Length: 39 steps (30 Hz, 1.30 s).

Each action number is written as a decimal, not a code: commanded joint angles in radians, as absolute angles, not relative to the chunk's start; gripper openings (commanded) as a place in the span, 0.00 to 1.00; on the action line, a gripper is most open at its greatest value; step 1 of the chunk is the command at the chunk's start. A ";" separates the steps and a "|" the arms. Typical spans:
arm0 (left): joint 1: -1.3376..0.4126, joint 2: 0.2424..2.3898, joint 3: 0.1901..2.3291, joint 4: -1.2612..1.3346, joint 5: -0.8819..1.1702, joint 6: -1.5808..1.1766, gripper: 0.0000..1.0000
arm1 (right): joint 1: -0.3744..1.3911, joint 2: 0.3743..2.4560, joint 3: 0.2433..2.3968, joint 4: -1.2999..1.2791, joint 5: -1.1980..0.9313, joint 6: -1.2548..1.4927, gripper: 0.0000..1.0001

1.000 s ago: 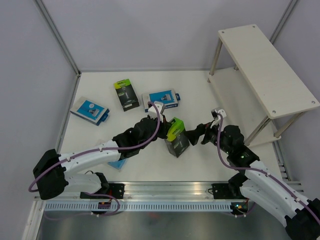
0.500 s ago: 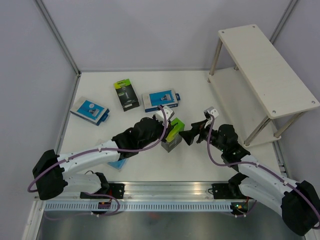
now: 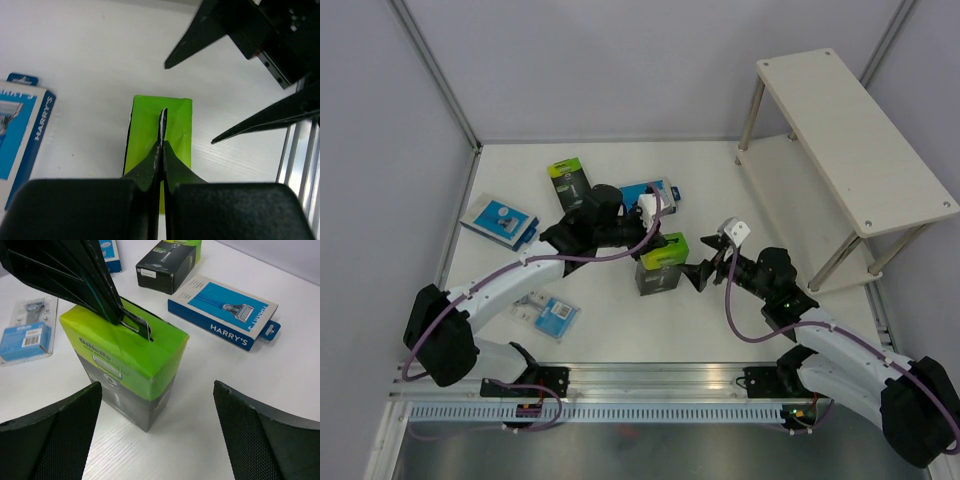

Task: Place and organize the shaving razors onto the shelf

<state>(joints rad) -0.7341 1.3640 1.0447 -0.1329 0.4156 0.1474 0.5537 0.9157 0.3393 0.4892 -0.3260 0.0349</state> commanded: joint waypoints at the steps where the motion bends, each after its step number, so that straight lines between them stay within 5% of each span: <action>1: -0.739 1.402 1.129 -0.188 0.636 0.349 0.02 | 0.554 0.955 0.400 0.482 -0.405 -0.112 0.98; 11: -0.608 1.466 1.144 -0.253 1.005 0.626 0.02 | 0.555 1.054 0.465 0.404 -0.426 -0.245 0.98; 30: -0.554 1.586 1.253 -0.397 1.146 0.942 0.02 | 0.554 1.304 0.612 0.437 -0.633 -0.322 0.98; 39: -0.554 1.595 1.264 -0.407 1.123 0.914 0.07 | 0.594 1.364 0.617 0.476 -0.632 -0.293 0.73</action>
